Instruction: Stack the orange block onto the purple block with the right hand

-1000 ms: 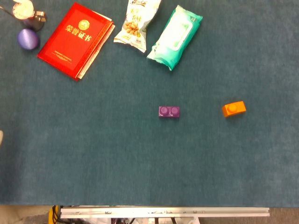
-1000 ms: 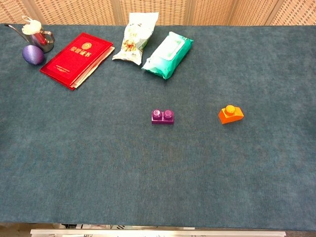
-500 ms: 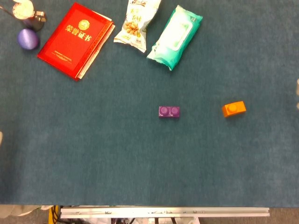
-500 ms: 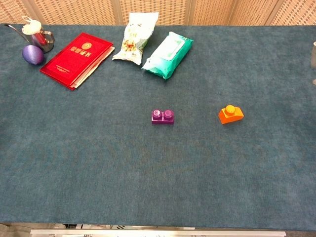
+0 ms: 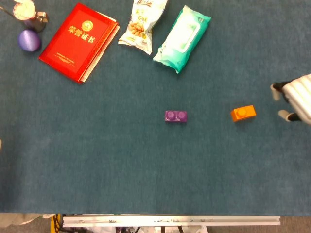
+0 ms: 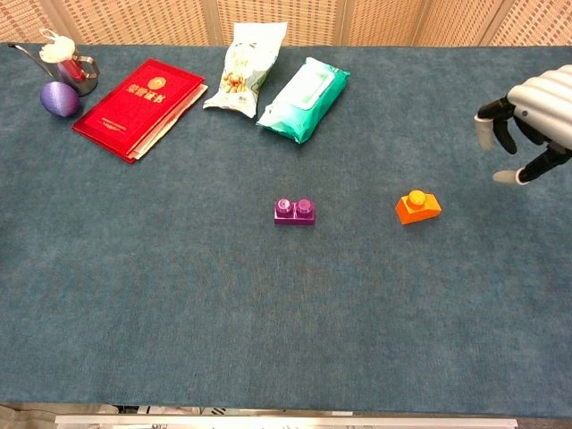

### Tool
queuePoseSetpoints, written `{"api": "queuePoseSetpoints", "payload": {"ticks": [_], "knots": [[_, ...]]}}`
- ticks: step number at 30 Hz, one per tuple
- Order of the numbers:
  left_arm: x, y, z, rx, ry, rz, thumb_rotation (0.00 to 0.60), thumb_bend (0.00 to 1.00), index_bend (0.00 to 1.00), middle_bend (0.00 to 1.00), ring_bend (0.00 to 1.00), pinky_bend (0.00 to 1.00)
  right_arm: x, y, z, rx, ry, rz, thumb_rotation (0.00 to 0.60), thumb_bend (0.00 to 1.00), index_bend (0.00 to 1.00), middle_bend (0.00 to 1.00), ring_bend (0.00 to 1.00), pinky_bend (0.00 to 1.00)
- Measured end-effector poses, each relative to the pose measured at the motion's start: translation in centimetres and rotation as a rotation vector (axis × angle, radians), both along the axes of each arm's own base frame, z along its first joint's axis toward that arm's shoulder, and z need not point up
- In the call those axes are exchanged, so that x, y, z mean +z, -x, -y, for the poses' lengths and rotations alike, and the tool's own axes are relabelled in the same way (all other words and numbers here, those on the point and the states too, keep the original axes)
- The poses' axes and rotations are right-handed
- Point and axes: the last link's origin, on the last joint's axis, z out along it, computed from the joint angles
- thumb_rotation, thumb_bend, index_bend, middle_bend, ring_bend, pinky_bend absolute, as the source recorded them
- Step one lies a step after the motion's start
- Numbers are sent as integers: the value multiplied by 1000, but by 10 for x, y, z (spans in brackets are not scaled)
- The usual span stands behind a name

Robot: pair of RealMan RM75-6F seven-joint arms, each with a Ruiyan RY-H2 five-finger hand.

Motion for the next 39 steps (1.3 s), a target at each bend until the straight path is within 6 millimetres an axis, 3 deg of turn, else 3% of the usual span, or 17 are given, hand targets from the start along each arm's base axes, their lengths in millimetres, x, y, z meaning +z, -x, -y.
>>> {"api": "queuePoseSetpoints", "payload": {"ticks": [4,12,39], "knots": [[1,1,1,3,-3,0,600,291,284,263,199,100,-12,-3,5,6,-54,-21,600,181,508,782,815,905],[1,1,3,4,-5,-1,600,292,284,263,199,100,-28,-5,9,21,-127,-78,600,196,368,848,863,918],[1,7,6,18,-3,-1,600,292,284,263,199,100,-80,-2,15,-20,-194,-110,600,196,366,855,868,919]]}}
